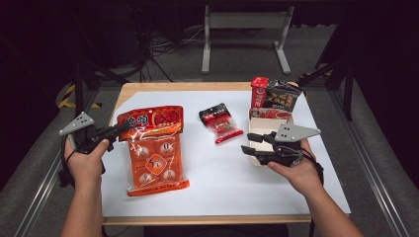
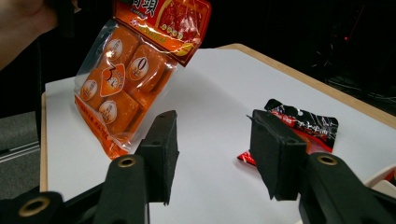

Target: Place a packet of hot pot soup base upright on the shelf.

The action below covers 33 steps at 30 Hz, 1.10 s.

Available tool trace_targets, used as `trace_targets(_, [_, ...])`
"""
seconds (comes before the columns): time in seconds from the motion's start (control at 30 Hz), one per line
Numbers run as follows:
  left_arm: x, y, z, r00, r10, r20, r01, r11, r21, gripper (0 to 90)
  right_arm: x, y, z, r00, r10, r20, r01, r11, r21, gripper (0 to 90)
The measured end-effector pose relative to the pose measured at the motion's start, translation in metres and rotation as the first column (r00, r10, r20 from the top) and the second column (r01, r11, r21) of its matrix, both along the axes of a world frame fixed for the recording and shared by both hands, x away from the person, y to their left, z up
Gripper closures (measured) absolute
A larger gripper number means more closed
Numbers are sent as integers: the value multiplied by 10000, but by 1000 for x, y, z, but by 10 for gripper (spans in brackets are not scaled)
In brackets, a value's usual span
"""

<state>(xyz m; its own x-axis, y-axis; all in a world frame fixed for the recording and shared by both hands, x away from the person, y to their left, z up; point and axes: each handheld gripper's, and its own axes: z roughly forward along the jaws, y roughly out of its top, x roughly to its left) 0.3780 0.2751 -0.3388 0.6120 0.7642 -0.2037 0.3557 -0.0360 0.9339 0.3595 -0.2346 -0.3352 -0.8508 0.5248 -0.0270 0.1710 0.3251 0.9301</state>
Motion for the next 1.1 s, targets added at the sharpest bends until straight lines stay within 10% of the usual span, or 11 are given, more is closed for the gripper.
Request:
trace_targets(0.37, [-17, -16, 23, 9968, -536, 598, 515, 9980, 364, 900, 0, 0, 10, 9996, -126, 235, 127, 9999, -54, 478])
trace_targets(1.1, [-48, -43, 53, 9601, -2247, 1662, 2234, 9744, 269, 900, 4, 30, 9, 9972, 674, 317, -676, 9977, 54, 427])
